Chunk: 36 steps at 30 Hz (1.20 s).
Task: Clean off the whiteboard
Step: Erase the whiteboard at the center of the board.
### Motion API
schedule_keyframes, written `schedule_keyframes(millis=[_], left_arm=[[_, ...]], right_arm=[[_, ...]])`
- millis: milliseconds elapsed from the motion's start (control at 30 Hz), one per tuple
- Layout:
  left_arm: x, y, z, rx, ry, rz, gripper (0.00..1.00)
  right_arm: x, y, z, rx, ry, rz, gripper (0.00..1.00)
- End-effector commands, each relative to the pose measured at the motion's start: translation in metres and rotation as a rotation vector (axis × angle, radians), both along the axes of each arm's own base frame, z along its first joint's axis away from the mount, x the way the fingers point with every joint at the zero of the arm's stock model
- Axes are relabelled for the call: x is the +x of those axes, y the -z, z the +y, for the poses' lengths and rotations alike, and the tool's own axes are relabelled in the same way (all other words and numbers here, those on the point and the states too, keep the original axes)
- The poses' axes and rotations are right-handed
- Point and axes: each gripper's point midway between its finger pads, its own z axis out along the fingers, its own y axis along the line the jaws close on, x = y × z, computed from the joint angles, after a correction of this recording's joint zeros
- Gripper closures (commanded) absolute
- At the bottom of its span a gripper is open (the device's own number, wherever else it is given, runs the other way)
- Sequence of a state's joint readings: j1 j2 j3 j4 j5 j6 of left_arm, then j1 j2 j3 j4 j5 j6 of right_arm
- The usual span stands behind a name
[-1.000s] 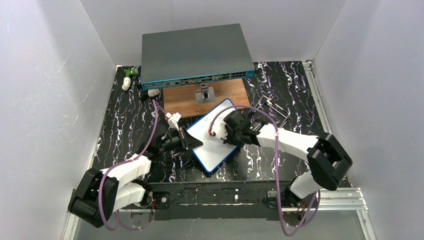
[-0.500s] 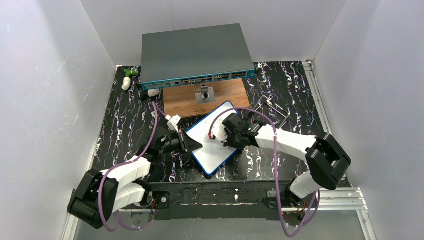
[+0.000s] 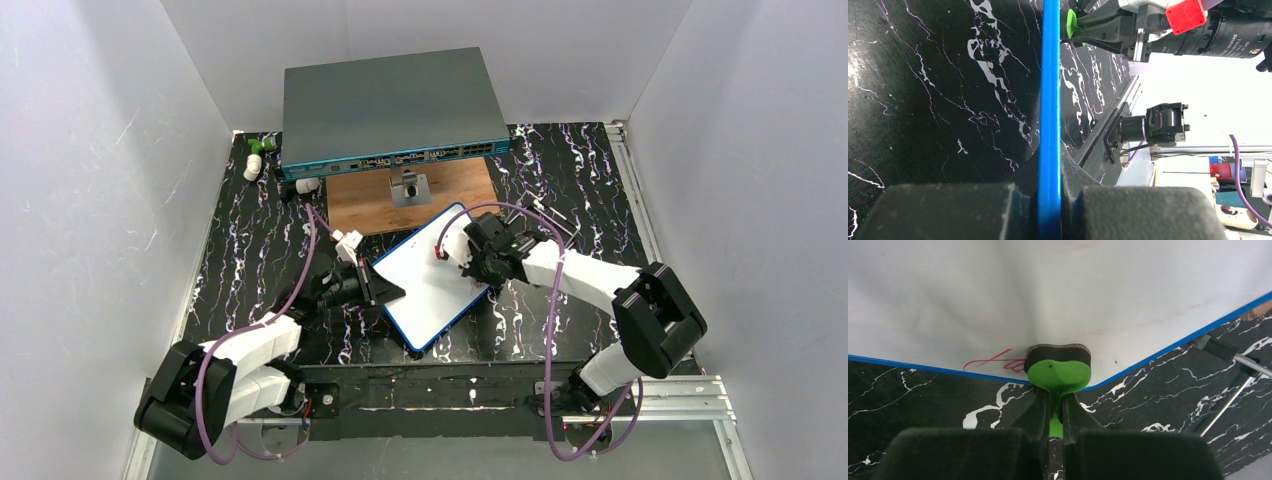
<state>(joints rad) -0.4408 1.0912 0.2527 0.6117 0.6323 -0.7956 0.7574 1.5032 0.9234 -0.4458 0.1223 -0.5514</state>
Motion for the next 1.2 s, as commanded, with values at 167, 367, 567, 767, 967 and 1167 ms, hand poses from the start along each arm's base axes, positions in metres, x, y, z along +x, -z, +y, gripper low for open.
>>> schedule_keyframes(millis=[167, 367, 567, 767, 967, 1167], left_arm=[[-0.011, -0.013, -0.006, -0.034, 0.074, -0.048, 1.0], [-0.012, -0.014, -0.004, -0.026, 0.066, -0.055, 1.0], [-0.015, -0.015, 0.001, 0.005, 0.061, -0.072, 1.0], [-0.014, -0.018, 0.003, 0.024, 0.056, -0.087, 1.0], [-0.015, -0.019, 0.005, 0.032, 0.052, -0.091, 1.0], [-0.016, -0.02, 0.004, 0.026, 0.056, -0.088, 1.0]], right_arm=[[-0.056, 0.005, 0.028, 0.068, -0.202, 0.208, 0.99], [-0.066, 0.007, 0.032, 0.067, -0.263, 0.225, 0.99], [-0.026, 0.006, 0.014, 0.06, -0.101, 0.14, 0.99], [-0.053, 0.006, 0.019, 0.111, -0.181, 0.279, 0.99], [-0.025, -0.002, 0.018, 0.126, -0.099, 0.155, 0.99], [-0.008, -0.003, 0.004, 0.141, -0.017, 0.133, 0.99]])
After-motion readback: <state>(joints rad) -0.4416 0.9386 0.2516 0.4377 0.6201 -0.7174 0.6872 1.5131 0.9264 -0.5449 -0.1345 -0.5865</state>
